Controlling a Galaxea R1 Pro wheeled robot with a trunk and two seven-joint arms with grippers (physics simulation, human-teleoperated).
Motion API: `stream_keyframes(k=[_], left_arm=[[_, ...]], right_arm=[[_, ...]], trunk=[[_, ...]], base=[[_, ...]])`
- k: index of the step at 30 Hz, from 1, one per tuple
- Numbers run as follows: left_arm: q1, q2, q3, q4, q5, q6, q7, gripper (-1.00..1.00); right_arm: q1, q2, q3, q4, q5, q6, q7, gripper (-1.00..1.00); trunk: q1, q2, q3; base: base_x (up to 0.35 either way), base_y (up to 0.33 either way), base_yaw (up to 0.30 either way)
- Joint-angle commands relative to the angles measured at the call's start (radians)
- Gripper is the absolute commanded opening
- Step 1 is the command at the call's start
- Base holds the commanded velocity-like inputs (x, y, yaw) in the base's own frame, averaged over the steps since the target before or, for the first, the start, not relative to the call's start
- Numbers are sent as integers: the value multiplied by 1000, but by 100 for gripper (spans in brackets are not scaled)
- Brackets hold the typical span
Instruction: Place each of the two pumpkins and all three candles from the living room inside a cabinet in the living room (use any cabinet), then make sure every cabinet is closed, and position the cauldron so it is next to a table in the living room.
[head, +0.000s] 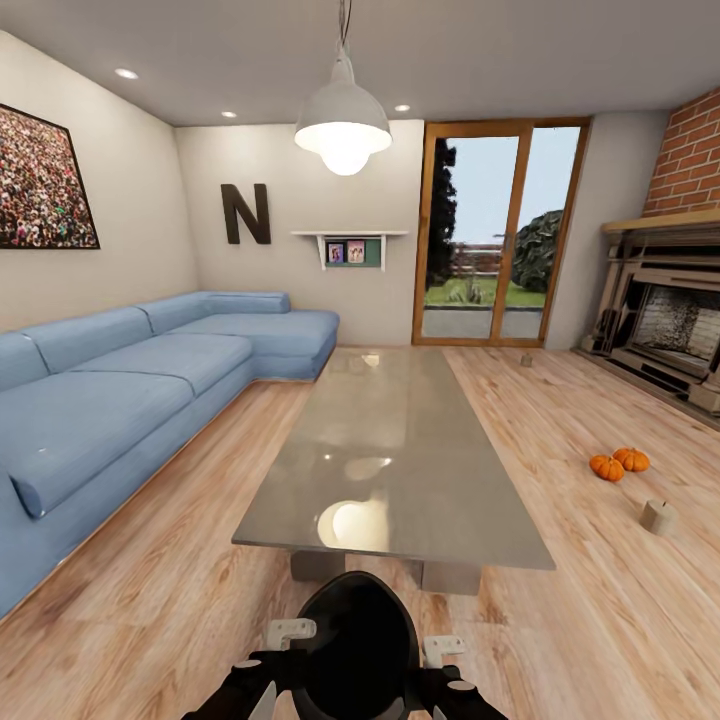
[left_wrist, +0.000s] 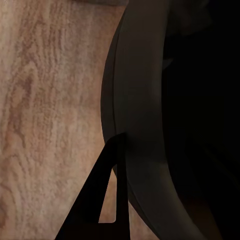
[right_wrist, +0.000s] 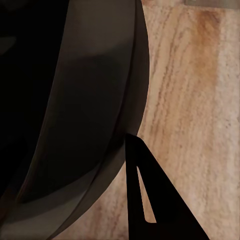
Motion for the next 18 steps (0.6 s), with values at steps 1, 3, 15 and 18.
stream_keyframes(k=[1,3,15,18], left_arm=[[0,0,-7,-5,-7,0,9,-100],[0,0,-7,-5,-7,0,9,-100],[0,0,-6,-5,-7,-1,9,-100],[0,0,-6,-5,-7,-1,9,-100]], right_arm=[[-1,1,-5,-1,-18,5,3,-100],[-1,1,-5,-1,-18,5,3,-100],[-1,1,-5,-1,-18,5,3,-100],[-1,1,-5,-1,-18,5,3,-100]], trunk=[[0,-1,-1],[0,-1,-1],[15,-29,-13],[27,-50,-23]], base=[[9,0,0],[4,0,0],[0,0,0],[0,0,0]])
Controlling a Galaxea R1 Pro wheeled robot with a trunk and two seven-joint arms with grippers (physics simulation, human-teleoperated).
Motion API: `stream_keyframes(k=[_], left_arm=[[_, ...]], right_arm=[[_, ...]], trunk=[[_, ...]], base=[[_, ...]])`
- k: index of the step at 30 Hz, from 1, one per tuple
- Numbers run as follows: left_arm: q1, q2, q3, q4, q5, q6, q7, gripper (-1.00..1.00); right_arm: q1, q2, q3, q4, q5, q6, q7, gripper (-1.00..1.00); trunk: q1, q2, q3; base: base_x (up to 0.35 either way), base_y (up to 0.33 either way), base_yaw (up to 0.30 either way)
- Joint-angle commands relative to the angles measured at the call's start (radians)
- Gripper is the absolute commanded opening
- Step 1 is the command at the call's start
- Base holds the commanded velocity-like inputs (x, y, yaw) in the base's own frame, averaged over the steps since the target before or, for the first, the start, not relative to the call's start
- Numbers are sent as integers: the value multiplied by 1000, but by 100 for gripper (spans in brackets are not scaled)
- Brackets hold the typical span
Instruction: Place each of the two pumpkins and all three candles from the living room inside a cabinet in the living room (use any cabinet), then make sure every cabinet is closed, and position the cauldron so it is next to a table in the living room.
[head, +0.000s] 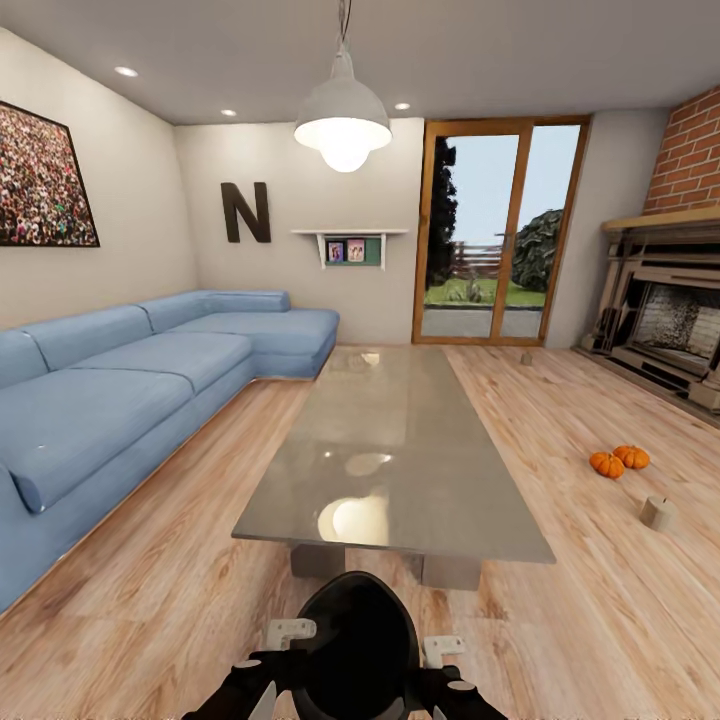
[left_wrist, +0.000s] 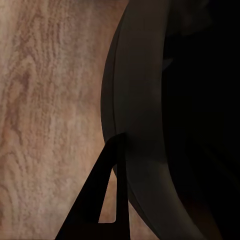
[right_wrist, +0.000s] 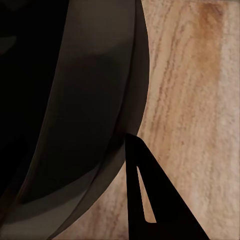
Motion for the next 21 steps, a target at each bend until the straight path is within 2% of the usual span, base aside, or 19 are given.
stream_keyframes(k=[1,4,13,21], left_arm=[[0,0,-6,-4,-7,-2,9,-100],[0,0,-6,-4,-7,-2,9,-100],[0,0,-6,-4,-7,-2,8,-100],[0,0,-6,-4,-7,-2,8,-100]], right_arm=[[-1,1,-5,-2,-17,5,3,-100],[-1,1,-5,-2,-17,5,3,-100],[-1,1,-5,-2,-17,5,4,-100],[-1,1,-5,-2,-17,5,4,-100]], trunk=[[0,-1,-1],[4,-8,-4],[8,-10,-39],[8,-10,-43]], base=[[0,0,0],[0,0,0],[0,0,0],[0,0,0]])
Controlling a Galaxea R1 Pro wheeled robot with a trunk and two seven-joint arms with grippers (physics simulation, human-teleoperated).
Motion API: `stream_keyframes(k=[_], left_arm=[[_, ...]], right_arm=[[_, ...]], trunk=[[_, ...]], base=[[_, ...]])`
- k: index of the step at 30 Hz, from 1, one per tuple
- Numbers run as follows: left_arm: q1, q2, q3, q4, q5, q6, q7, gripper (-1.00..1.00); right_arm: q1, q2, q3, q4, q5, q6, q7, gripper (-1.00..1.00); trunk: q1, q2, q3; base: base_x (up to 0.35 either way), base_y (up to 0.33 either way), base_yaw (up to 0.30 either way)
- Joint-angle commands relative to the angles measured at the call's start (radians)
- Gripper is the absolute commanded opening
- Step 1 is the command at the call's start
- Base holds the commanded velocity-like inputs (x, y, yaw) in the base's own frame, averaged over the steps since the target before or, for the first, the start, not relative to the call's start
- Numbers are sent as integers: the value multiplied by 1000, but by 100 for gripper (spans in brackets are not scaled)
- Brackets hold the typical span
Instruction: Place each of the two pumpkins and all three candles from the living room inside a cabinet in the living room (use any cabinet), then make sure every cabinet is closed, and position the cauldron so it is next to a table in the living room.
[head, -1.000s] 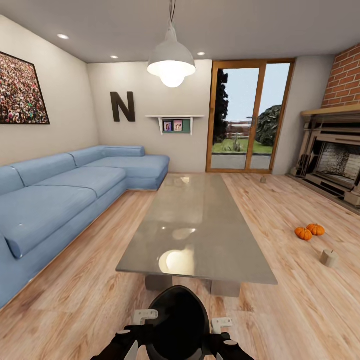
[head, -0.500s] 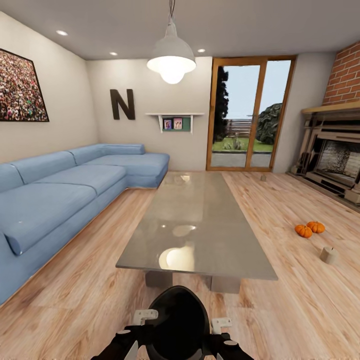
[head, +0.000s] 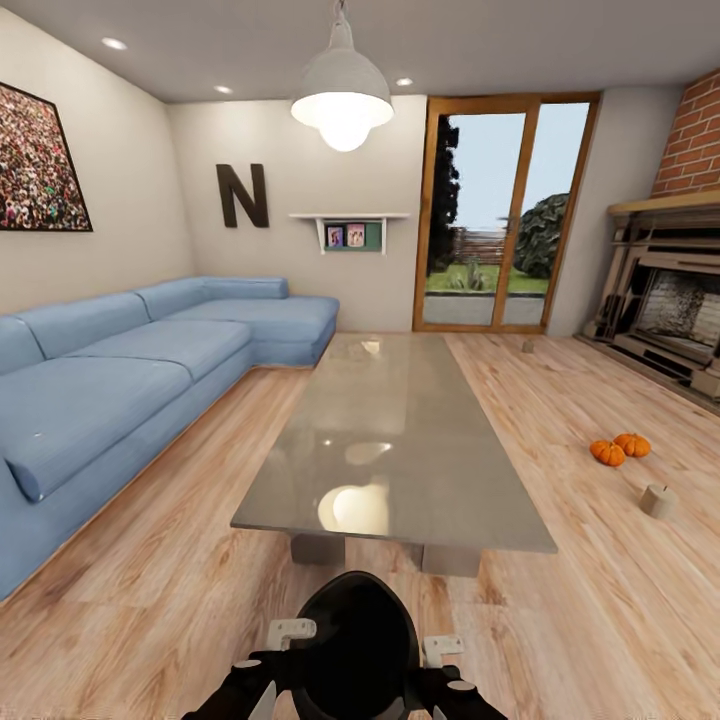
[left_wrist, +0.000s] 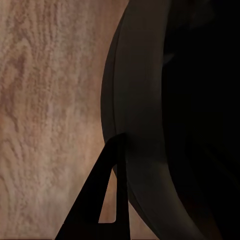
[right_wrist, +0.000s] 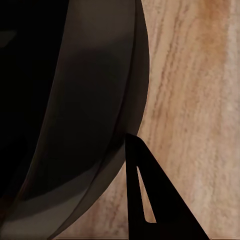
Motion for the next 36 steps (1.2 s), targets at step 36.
stream_keyframes(k=[36], left_arm=[[0,0,-8,-5,-5,0,9,-100]], right_arm=[[-1,1,-5,-1,-18,4,5,-100]], trunk=[[1,-2,-16]], base=[[46,0,0]])
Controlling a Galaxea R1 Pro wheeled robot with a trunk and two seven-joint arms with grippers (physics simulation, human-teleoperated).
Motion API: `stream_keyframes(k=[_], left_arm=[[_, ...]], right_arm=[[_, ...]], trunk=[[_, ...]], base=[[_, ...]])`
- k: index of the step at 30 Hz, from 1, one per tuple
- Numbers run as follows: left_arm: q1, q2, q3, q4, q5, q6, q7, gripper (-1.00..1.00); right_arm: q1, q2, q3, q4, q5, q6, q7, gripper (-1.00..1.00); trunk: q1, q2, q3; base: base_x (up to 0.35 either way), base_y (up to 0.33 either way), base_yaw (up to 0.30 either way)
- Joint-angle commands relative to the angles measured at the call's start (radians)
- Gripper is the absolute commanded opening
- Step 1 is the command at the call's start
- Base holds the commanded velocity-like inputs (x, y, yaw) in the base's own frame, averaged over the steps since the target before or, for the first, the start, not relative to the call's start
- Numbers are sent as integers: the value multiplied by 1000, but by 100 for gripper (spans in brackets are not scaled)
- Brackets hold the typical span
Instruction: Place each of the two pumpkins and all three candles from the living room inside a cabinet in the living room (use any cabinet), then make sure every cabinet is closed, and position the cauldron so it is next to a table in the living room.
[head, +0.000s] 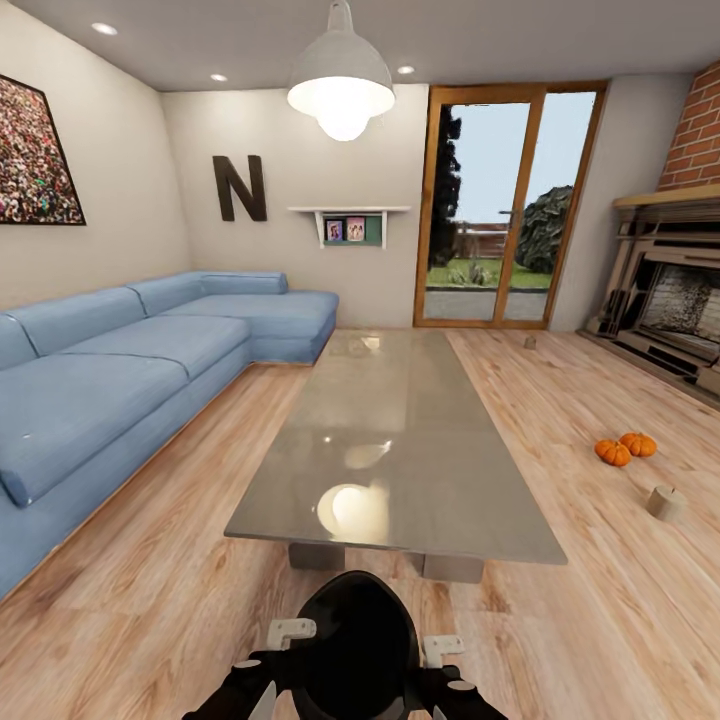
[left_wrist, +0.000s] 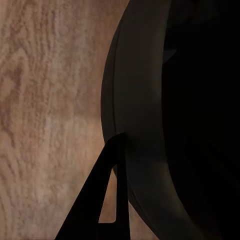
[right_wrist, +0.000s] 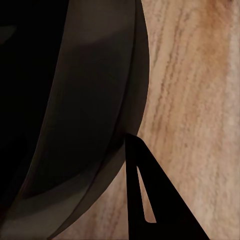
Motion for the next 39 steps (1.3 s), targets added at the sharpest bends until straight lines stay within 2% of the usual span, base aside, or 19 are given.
stream_keyframes(k=[1,13,29,38,39], left_arm=[[0,0,-8,-5,-5,1,9,-100],[0,0,-7,-5,-5,0,9,-100],[0,0,-7,-5,-5,0,9,-100],[0,0,-7,-5,-5,-1,9,-100],[1,0,-7,-5,-5,-1,9,-100]], right_arm=[[-1,1,-5,-1,-18,5,5,-100],[-1,1,-5,-1,-18,5,5,-100],[-1,1,-5,-1,-18,5,5,-100],[-1,1,-5,-1,-18,5,5,-100],[-1,1,-5,-1,-18,5,5,100]], trunk=[[0,0,-1],[0,0,-1],[5,-3,-47],[5,-3,-47],[5,-3,-47]], base=[[17,0,0],[15,0,0],[0,0,0],[0,0,0],[0,0,0]])
